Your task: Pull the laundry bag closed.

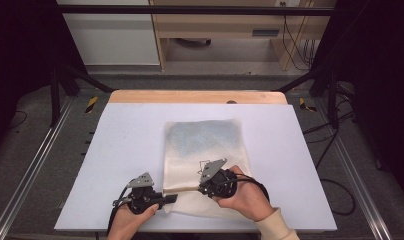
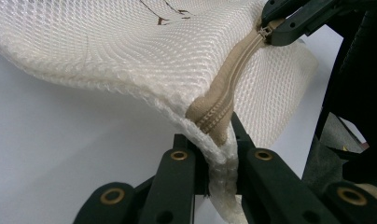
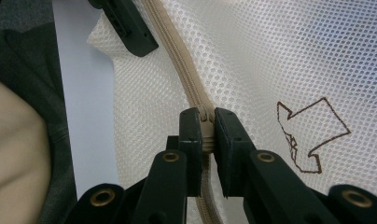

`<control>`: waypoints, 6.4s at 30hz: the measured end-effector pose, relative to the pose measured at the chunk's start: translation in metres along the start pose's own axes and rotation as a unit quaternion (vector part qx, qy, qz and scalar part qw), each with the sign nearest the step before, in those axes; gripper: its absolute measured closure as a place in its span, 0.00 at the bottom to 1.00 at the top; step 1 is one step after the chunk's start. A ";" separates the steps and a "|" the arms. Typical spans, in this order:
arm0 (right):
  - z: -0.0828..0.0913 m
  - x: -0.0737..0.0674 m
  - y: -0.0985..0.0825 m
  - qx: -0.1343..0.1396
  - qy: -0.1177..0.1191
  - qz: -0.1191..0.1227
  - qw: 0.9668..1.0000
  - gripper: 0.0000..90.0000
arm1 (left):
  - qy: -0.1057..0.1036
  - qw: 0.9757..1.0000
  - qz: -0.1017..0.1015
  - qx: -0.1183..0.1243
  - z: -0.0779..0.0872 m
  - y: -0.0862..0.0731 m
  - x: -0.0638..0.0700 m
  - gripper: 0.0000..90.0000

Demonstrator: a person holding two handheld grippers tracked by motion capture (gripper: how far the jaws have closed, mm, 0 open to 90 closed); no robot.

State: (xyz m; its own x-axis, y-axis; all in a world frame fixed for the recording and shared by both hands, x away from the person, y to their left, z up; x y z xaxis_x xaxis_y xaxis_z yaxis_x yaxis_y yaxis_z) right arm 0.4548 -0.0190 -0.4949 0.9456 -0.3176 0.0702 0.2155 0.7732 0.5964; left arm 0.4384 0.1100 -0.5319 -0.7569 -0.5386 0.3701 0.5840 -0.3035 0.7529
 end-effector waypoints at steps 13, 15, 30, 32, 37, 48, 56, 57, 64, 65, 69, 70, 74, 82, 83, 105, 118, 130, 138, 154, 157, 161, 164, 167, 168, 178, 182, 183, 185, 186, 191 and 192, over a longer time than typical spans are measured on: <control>0.001 0.000 -0.002 -0.004 -0.002 -0.002 1.000 0.91 | 0.001 1.000 -0.001 -0.001 0.000 0.000 0.000 0.94; 0.001 0.000 -0.003 -0.002 -0.001 -0.003 1.000 0.91 | 0.000 1.000 -0.001 -0.002 0.000 0.000 0.001 0.94; 0.005 0.001 -0.009 -0.001 -0.004 -0.009 1.000 0.91 | -0.001 1.000 -0.002 -0.001 0.001 0.000 0.001 0.94; 0.005 0.001 -0.010 0.001 -0.003 -0.009 1.000 0.91 | -0.002 1.000 -0.002 -0.002 0.000 0.000 0.001 0.94; 0.007 0.002 -0.012 0.000 -0.005 -0.010 1.000 0.91 | -0.002 1.000 -0.002 -0.001 0.000 0.000 0.001 0.94; 0.011 0.004 -0.018 0.001 -0.008 -0.015 1.000 0.91 | -0.001 1.000 -0.002 -0.001 0.001 0.000 0.001 0.94; 0.013 0.005 -0.023 0.001 -0.009 -0.020 1.000 0.91 | -0.001 1.000 -0.004 -0.004 0.001 0.000 0.000 0.94; 0.013 0.006 -0.023 0.002 -0.008 -0.019 1.000 0.91 | -0.001 1.000 -0.004 -0.004 0.001 0.000 0.000 0.94; 0.016 0.006 -0.026 0.003 -0.012 -0.023 1.000 0.91 | 0.001 1.000 -0.006 -0.002 0.002 0.001 0.000 0.94; 0.017 0.006 -0.027 0.004 -0.013 -0.023 1.000 0.91 | 0.001 1.000 -0.006 -0.001 0.002 0.001 0.000 0.94; 0.018 0.006 -0.028 0.006 -0.012 -0.025 1.000 0.91 | 0.000 1.000 -0.004 -0.001 0.002 0.001 0.000 0.94; 0.017 0.006 -0.028 0.007 -0.011 -0.025 1.000 0.91 | 0.002 1.000 -0.005 -0.002 0.002 0.001 0.000 0.94; 0.017 0.006 -0.030 0.005 -0.013 -0.025 1.000 0.91 | 0.001 1.000 -0.006 -0.002 0.003 0.001 0.000 0.94; 0.020 0.008 -0.035 0.004 -0.016 -0.030 0.999 0.91 | 0.001 1.000 -0.004 -0.002 0.003 0.001 0.000 0.94; 0.020 0.009 -0.036 0.004 -0.014 -0.032 0.999 0.91 | 0.002 1.000 -0.005 -0.002 0.003 0.001 0.000 0.94; 0.029 0.014 -0.053 0.004 -0.025 -0.049 0.998 0.91 | 0.003 1.000 -0.006 -0.003 0.003 0.001 0.000 0.94; 0.036 0.021 -0.068 0.003 -0.034 -0.066 0.997 0.91 | 0.002 1.000 -0.005 -0.003 0.003 0.001 -0.001 0.94; 0.042 0.024 -0.079 0.005 -0.040 -0.082 0.996 0.91 | 0.002 1.000 -0.004 -0.005 0.002 0.000 -0.001 0.94; 0.043 0.025 -0.084 0.006 -0.041 -0.085 0.996 0.91 | 0.004 1.000 -0.005 -0.006 0.002 0.000 -0.001 0.94; 0.047 0.028 -0.091 0.004 -0.045 -0.096 0.994 0.91 | 0.005 1.000 -0.006 -0.004 0.003 0.000 -0.001 0.94; 0.048 0.028 -0.092 0.008 -0.044 -0.094 0.995 0.91 | 0.006 1.000 -0.006 -0.005 0.003 0.000 -0.002 0.94; 0.048 0.029 -0.094 0.005 -0.048 -0.096 0.994 0.91 | 0.007 1.000 -0.006 -0.004 0.003 0.000 -0.002 0.94; 0.050 0.030 -0.096 0.006 -0.047 -0.100 0.994 0.91 | 0.007 1.000 -0.006 -0.004 0.003 0.000 -0.002 0.94; 0.050 0.030 -0.097 0.009 -0.048 -0.101 0.994 0.91 | 0.007 1.000 -0.007 -0.005 0.003 0.000 -0.002 0.94; 0.051 0.030 -0.098 0.005 -0.050 -0.100 0.994 0.91 | 0.007 1.000 -0.006 -0.005 0.003 0.000 -0.002 0.94; 0.053 0.031 -0.100 0.008 -0.050 -0.101 0.994 0.91 | 0.007 1.000 -0.007 -0.003 0.004 0.001 -0.002 0.94; 0.053 0.030 -0.100 0.011 -0.050 -0.102 0.993 0.91 | 0.007 1.000 -0.007 -0.004 0.004 0.001 -0.002 0.94; 0.054 0.031 -0.101 0.009 -0.051 -0.102 0.993 0.91 | 0.007 1.000 -0.006 -0.003 0.004 0.001 -0.002 0.94; 0.054 0.031 -0.102 0.008 -0.052 -0.101 0.993 0.91 | 0.008 1.000 -0.006 -0.002 0.004 0.001 -0.003 0.94; 0.055 0.031 -0.103 0.006 -0.053 -0.104 0.993 0.91 | 0.007 1.000 -0.006 -0.002 0.004 0.001 -0.003 0.94; 0.056 0.032 -0.105 0.007 -0.054 -0.104 0.993 0.91 | 0.007 1.000 -0.007 -0.004 0.004 0.001 -0.002 0.94; 0.056 0.031 -0.105 0.011 -0.052 -0.106 0.993 0.91 | 0.008 1.000 -0.007 -0.003 0.004 0.001 -0.003 0.94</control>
State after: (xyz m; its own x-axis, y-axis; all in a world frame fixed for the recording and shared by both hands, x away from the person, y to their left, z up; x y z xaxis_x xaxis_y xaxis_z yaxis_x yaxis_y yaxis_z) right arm 0.4484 -0.1405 -0.5107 0.8487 -0.5284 0.0230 0.4011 0.6714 0.6232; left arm 0.4396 0.1143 -0.5301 -0.7604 -0.5462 0.3513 0.5754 -0.3159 0.7544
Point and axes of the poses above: each handheld gripper's, and its own axes: z roughly backward along the jaws, y roughly out of its top, x roughly to its right, the point moved 10 cm from there along -z, roughly forward along the jaws, and after that the axes turned 1 degree about -x, right-handed, at the moved point
